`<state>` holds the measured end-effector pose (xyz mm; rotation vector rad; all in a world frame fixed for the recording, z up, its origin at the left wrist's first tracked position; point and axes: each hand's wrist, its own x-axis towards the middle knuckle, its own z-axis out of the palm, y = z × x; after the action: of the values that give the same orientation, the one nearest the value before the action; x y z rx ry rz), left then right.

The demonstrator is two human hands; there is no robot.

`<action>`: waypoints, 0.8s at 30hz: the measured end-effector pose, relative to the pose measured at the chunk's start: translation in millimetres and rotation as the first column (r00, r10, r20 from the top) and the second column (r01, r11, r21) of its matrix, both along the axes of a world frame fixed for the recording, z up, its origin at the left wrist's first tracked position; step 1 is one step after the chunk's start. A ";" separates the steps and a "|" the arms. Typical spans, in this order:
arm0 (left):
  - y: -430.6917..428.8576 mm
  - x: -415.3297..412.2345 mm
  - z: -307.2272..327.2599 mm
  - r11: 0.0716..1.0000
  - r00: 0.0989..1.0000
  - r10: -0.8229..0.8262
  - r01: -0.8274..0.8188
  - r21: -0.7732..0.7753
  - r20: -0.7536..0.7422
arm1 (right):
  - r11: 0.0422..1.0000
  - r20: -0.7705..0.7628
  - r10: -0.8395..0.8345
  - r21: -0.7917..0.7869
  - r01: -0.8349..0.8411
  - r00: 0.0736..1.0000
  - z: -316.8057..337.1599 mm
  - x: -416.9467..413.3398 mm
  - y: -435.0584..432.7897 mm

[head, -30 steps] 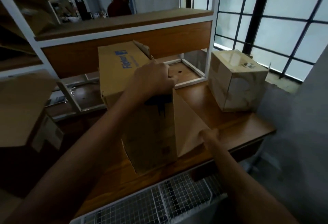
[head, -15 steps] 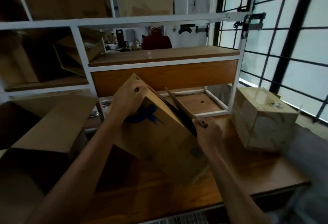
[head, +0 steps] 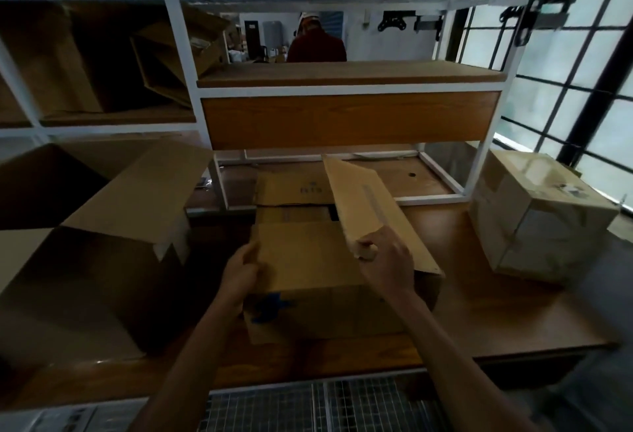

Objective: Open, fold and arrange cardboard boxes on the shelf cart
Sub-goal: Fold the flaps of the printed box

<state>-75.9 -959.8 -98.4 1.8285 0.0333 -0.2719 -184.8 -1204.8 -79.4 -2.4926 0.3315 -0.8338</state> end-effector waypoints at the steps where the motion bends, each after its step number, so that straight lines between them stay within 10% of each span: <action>1: -0.3 3.2 -7.2 0.989 0.995 -0.021 0.007 0.148 0.099 | 1.000 -0.045 0.009 -0.020 -0.010 0.999 -4.5 -2.0 2.0; 5: -21.4 16.2 -5.3 0.721 0.854 -0.332 -0.044 0.692 0.401 | 1.000 -0.007 -0.007 0.006 0.007 1.000 5.6 -4.5 -2.4; 11: -129.2 -5.9 32.8 0.727 0.626 -0.651 0.353 0.589 0.429 | 0.987 0.174 -0.100 0.141 0.076 0.980 51.9 -14.1 -37.6; 15: -207.1 -18.3 25.5 0.559 0.472 -0.813 0.469 0.684 0.340 | 0.953 0.289 -0.295 0.156 0.260 0.911 62.9 -29.7 -67.7; 20: -259.0 -31.0 19.3 0.563 0.471 -0.811 0.463 0.685 0.347 | 0.883 0.353 -0.468 0.218 0.416 0.810 51.5 -38.2 -122.0; 24: -274.7 -24.4 7.6 0.608 0.566 -0.748 0.374 0.701 0.346 | 0.727 0.052 -0.672 0.236 0.644 0.739 14.5 -46.6 -164.3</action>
<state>-100.3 -1234.5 -90.7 2.4005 -1.1307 -0.1120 -231.3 -1369.1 -64.9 -2.0966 1.2487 -1.1576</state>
